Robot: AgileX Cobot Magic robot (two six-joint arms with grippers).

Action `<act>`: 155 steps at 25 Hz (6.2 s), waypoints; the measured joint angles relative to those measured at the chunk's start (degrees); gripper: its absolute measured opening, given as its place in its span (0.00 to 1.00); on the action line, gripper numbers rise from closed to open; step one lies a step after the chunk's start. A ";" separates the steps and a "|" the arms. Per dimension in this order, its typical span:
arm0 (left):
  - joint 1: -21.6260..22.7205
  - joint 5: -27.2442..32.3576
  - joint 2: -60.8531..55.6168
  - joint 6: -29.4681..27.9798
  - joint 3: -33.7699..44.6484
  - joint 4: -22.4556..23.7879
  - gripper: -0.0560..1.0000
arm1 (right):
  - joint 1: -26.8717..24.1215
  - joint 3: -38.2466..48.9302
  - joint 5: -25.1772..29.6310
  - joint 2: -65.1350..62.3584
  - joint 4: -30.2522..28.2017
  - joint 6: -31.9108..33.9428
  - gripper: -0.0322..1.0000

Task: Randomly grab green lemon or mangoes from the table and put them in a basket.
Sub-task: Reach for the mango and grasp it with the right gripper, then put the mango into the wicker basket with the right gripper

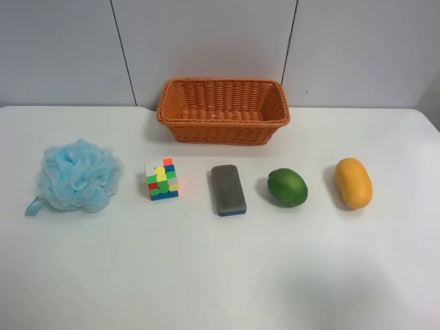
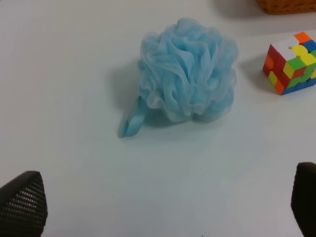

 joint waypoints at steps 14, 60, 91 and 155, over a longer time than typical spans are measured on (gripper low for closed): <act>0.00 0.00 0.00 0.00 0.00 0.00 0.99 | 0.00 -17.80 1.43 32.83 -3.51 3.86 0.99; 0.00 0.00 0.00 0.00 0.00 0.00 0.99 | 0.00 -35.97 -20.51 109.00 4.55 -8.89 0.99; 0.00 0.00 0.00 0.00 0.00 0.00 0.99 | 0.00 -39.18 -17.00 112.09 4.61 -9.11 0.63; 0.00 0.00 0.00 0.00 0.00 0.00 0.99 | 20.55 -83.72 -24.02 131.83 4.27 -5.72 0.98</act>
